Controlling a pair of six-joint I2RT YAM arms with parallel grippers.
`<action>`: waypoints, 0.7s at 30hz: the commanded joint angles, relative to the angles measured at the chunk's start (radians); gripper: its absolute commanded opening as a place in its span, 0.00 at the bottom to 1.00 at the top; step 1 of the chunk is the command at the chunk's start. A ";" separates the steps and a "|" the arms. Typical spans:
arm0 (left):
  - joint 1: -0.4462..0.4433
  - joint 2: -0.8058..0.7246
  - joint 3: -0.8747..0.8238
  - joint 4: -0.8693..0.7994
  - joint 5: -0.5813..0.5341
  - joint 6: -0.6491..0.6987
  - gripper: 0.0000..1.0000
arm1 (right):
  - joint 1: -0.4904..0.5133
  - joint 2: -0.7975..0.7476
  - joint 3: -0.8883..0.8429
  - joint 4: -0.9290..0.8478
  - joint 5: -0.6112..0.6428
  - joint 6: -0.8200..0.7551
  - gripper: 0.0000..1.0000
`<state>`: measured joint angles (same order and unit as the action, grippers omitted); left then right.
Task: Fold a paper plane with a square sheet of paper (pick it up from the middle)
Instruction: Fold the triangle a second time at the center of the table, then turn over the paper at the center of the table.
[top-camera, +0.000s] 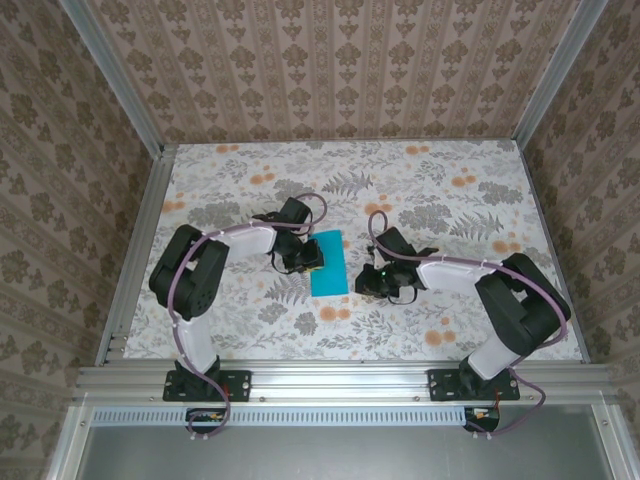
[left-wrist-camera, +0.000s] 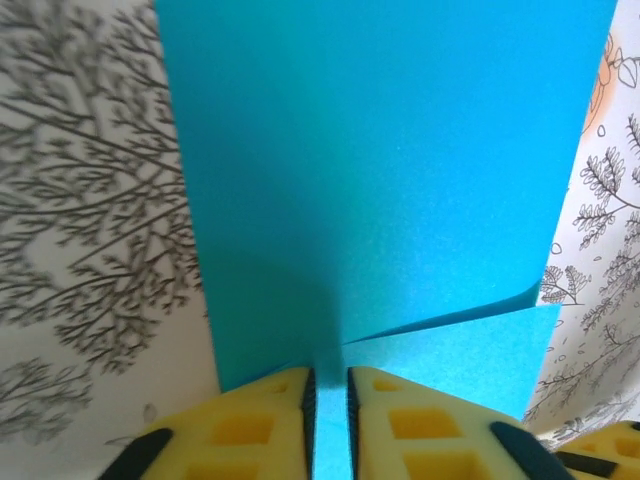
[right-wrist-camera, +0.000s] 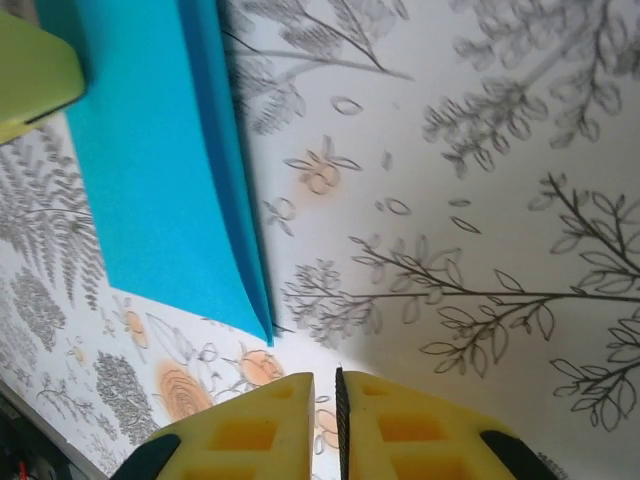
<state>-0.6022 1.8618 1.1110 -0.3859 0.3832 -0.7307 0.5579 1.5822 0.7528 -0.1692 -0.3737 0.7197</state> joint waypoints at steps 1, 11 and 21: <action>0.006 -0.088 0.015 -0.054 -0.038 0.015 0.26 | 0.004 -0.034 0.078 -0.046 0.055 -0.086 0.24; 0.082 -0.292 -0.204 0.073 -0.001 -0.084 0.53 | 0.030 0.110 0.268 -0.085 0.101 -0.274 0.43; 0.101 -0.356 -0.346 0.248 0.087 -0.150 0.72 | -0.012 0.254 0.360 -0.042 -0.038 -0.348 0.46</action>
<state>-0.5087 1.5352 0.7818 -0.2207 0.4229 -0.8474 0.5682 1.8133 1.0794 -0.2134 -0.3515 0.4164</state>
